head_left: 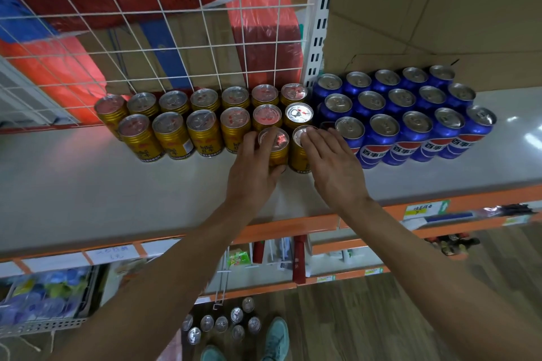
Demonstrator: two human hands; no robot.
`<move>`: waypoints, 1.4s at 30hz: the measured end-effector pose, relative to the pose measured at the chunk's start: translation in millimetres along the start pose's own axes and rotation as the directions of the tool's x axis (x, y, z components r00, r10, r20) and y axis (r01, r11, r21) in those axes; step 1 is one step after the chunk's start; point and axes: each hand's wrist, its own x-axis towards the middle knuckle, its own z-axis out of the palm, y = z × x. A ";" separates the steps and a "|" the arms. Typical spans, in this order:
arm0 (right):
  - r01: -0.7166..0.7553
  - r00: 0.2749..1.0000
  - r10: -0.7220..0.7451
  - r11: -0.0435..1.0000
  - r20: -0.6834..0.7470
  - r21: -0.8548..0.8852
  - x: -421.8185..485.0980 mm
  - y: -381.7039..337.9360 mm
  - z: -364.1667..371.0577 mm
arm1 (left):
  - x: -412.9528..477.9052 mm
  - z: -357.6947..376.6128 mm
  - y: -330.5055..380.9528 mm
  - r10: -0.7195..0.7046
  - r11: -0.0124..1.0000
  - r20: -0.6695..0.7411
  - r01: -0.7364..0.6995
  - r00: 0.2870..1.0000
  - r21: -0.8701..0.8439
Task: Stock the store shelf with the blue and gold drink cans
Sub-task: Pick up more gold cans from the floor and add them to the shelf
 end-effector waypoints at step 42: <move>-0.224 0.913 0.130 0.952 0.387 0.209 -249.4 -271.2 -46.0 | -353.6 -77.5 -125.9 0.035 0.999 0.378 -0.029 0.925 -0.021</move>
